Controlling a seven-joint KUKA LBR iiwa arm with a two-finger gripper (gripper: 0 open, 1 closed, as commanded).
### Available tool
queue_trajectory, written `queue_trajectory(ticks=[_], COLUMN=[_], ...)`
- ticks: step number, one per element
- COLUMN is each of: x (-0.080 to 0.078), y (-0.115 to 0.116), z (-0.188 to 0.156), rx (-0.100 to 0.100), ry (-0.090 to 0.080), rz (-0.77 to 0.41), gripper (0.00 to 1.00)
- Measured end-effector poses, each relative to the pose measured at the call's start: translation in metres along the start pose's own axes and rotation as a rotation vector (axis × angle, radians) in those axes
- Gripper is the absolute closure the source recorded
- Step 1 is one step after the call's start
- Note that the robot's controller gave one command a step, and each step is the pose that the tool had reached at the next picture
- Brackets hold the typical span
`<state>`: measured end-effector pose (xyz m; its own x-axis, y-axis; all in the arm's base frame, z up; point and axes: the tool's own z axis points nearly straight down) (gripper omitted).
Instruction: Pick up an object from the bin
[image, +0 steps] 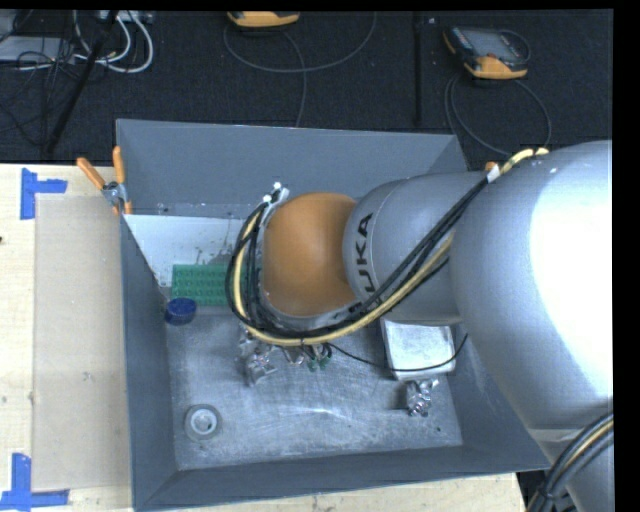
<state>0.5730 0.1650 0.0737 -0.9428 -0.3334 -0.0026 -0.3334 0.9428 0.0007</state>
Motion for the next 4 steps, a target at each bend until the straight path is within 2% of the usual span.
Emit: queue_trajectory(ticks=[1,2,3,4], x=[0.000,0.013,0.056,0.095], y=[0.000,-0.062,-0.179,-0.215], z=[0.002,-0.093,-0.116,-0.043], rx=[0.000,0.003,0.005,-0.002], ry=[-0.003,-0.003,0.001,0.008], rz=[0.001,0.203,0.049,-0.050], gripper=[0.00,0.00,0.00,0.00])
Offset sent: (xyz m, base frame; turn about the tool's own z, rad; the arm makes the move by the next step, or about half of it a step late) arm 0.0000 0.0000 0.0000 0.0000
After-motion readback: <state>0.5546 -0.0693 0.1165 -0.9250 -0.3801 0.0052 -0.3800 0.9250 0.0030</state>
